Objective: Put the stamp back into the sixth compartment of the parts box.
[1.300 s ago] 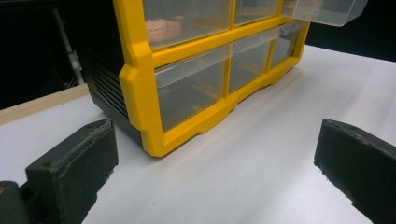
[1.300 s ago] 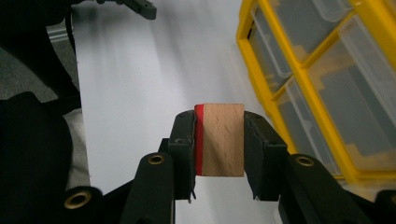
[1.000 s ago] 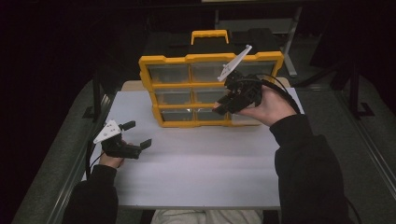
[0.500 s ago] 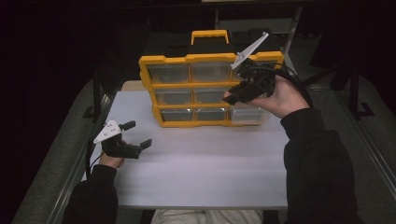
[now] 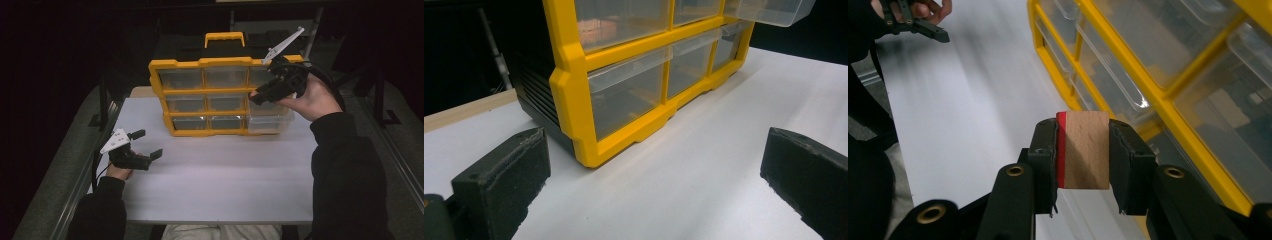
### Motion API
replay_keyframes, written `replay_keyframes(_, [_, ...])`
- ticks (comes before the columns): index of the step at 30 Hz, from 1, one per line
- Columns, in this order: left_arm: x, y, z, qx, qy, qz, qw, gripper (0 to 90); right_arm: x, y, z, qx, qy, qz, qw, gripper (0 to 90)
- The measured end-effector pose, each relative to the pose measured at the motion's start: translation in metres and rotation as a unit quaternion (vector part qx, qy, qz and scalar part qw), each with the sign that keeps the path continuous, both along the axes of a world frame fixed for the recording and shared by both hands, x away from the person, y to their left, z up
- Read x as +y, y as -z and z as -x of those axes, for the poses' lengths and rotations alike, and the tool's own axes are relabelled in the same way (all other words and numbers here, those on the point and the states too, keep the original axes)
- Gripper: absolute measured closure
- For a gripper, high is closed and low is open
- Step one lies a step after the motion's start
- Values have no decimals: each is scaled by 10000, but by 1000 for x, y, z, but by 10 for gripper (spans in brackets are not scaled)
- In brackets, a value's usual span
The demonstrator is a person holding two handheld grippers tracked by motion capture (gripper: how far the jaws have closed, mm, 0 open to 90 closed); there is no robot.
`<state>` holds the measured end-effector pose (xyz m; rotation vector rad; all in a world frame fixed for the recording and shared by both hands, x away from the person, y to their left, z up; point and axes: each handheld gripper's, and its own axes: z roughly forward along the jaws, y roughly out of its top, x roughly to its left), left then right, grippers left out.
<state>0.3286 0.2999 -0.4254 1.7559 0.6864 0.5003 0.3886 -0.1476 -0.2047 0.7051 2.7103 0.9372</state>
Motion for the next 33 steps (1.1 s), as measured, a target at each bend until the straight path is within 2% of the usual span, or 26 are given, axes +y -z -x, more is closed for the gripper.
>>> replay_keyframes(9, [0, 0, 0, 8, 9, -10, 10000, 0, -17, 4, -7, 84, 155, -175, 9997, 652])
replay_keyframes(16, [0, 0, 0, 3, 22, -41, 10000, 0, -25, 7, -13, 168, 57, -245, 9995, 652])
replay_keyframes(33, [-1, 0, -1, -2, 40, -72, 10000, 0, -38, 41, -28, 378, 115, -219, 9990, 653])
